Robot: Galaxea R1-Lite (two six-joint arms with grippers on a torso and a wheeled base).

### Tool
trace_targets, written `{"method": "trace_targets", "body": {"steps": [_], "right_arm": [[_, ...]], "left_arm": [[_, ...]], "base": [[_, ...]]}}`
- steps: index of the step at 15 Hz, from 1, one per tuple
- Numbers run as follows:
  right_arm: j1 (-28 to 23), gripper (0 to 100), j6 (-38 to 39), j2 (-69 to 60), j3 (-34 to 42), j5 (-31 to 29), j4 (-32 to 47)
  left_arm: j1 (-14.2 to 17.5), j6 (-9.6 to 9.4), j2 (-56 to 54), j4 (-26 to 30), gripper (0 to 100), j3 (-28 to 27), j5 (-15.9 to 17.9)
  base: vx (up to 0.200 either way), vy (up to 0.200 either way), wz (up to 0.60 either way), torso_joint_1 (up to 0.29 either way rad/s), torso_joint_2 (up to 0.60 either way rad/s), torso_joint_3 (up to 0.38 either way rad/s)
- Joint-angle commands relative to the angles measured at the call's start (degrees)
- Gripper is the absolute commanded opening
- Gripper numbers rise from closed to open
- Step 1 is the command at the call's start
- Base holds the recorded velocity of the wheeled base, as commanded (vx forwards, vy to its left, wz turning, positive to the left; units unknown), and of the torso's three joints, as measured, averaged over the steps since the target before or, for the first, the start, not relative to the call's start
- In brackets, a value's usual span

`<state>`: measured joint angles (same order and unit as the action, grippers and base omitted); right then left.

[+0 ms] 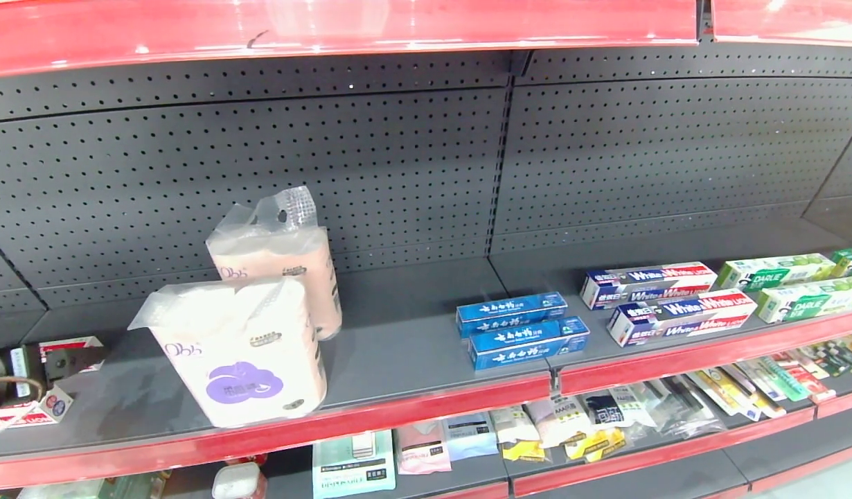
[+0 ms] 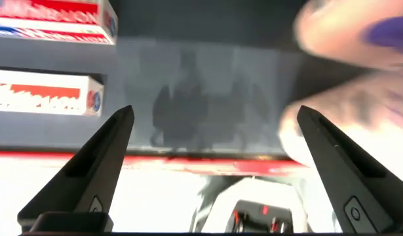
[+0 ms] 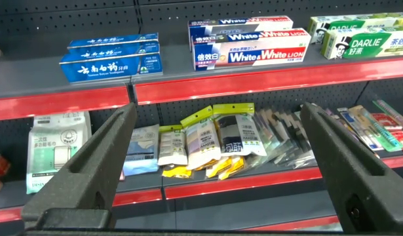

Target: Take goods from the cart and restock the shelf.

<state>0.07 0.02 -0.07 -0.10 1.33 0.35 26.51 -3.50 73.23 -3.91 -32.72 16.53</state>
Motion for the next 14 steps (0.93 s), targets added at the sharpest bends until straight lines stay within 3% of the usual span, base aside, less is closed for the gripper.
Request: {"method": "trace_targets", "body": {"steps": [1,3,5,8,10,11,12,14], "right_arm": [[0.01,100,-0.02,0.07,0.01,0.08,0.0],[0.01,100,-0.02,0.07,0.01,0.08,0.0],[0.01,100,-0.02,0.07,0.01,0.08,0.09],[0.01,100,-0.02,0.07,0.01,-0.01,0.0],[0.01,100,-0.02,0.07,-0.08,0.08,0.0],[0.01,100,0.06,0.07,0.01,-0.01,0.0],[0.01,100,-0.02,0.07,-0.08,-0.01,0.0],[0.01,100,-0.02,0.07,-0.08,-0.01,0.0]], "left_arm": [[0.56,-0.1,-18.3,0.13,100,7.32,2.19],[-6.3,-0.37,-36.67,0.66,100,15.67,2.72],[-12.54,-2.3,-47.39,7.25,100,16.11,2.19],[-13.24,-2.57,-57.58,12.0,100,19.1,2.54],[-15.44,-3.09,-68.66,12.35,100,26.39,3.51],[-15.44,-4.94,-68.22,11.03,100,28.59,3.24],[-15.44,-3.97,-68.04,8.22,100,29.47,3.16],[-15.0,-4.15,-67.25,8.31,100,29.38,1.14]], "base": [[0.0,0.0,0.0,0.0,0.0,0.0],[0.0,0.0,0.0,0.0,0.0,0.0],[0.0,0.0,0.0,0.0,0.0,0.0],[0.0,0.0,0.0,0.0,0.0,0.0],[0.0,0.0,0.0,0.0,0.0,0.0],[0.0,0.0,0.0,0.0,0.0,0.0],[0.0,0.0,0.0,0.0,0.0,0.0],[0.0,0.0,0.0,0.0,0.0,0.0]]}}
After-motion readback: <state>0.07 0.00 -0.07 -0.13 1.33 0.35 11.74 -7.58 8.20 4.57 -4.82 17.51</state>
